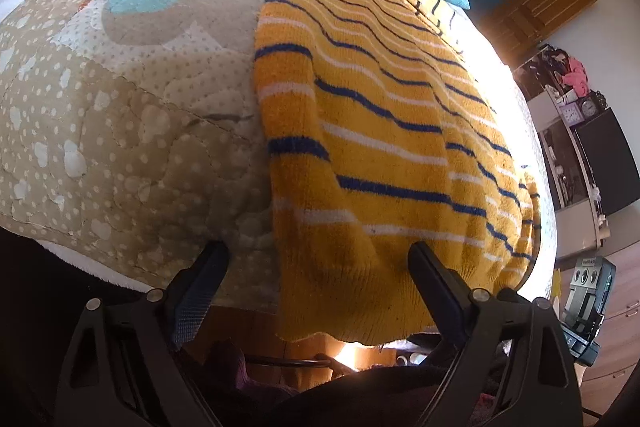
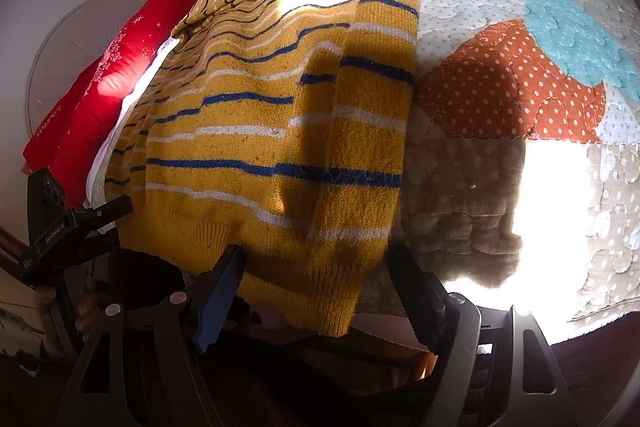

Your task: Fold small clothes

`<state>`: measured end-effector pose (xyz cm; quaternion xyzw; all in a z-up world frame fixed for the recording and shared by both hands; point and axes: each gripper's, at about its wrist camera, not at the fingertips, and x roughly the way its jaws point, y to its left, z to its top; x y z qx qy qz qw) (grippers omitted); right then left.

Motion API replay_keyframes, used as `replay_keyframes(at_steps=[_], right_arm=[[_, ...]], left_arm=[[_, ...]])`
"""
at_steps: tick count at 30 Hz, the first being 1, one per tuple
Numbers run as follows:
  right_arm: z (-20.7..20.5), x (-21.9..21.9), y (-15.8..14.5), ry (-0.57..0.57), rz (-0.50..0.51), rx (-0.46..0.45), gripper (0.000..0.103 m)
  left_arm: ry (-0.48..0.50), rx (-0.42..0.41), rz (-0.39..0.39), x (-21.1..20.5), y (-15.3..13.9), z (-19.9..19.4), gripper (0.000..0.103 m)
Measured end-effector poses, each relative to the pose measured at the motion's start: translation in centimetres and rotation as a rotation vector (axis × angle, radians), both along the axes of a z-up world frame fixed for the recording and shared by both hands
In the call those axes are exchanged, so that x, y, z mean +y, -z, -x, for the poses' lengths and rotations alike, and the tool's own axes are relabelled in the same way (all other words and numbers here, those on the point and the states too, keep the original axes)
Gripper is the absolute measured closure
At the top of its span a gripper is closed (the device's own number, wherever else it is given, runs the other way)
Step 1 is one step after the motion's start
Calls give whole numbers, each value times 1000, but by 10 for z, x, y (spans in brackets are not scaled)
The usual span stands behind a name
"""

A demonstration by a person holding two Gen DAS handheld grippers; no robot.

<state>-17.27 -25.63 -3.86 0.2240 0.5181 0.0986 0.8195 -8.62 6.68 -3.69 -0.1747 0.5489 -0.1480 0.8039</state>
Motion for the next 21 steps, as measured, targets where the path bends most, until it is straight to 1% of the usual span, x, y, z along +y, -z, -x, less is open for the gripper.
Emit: replay_keyframes(at_steps=[1, 2, 3, 4, 5, 7, 9, 11, 13, 16, 18, 19, 21], right_arm=[[1, 1, 0, 2, 5, -7, 45], [1, 2, -1, -4, 1, -11, 58], [2, 1, -2, -18, -13, -10, 78], [3, 2, -4, -33, -32, -15, 87], [4, 5, -9, -45, -35, -30, 88], [8, 10, -22, -73, -6, -64, 91], [10, 14, -36, -94, 1, -100, 92], [8, 13, -53, -106, -4, -145, 92], [1, 11, -73, -114, 11, -194, 92], [-25, 3, -99, -119, 64, -268, 92], [-51, 1, -112, -112, 114, -308, 92], [-65, -1, -114, -104, 132, -317, 92], [-95, -4, -111, -79, 153, -311, 92]], left_arm=[[18, -2, -17, -3, -1, 2, 50], [46, -4, -21, -6, -4, 3, 75], [67, -14, -9, -8, -8, 6, 87], [86, -35, 7, -10, -15, 9, 94], [95, -69, -3, -13, -24, 12, 94], [115, -137, -18, -17, -44, 19, 94], [116, -181, 5, -17, -62, 21, 94], [116, -208, 32, -16, -76, 13, 95], [118, -233, 42, -17, -88, -2, 95], [108, -274, 45, -25, -102, -37, 94], [98, -313, 6, -36, -106, -65, 94], [94, -317, -20, -40, -104, -80, 94], [84, -282, -58, -51, -94, -112, 93]])
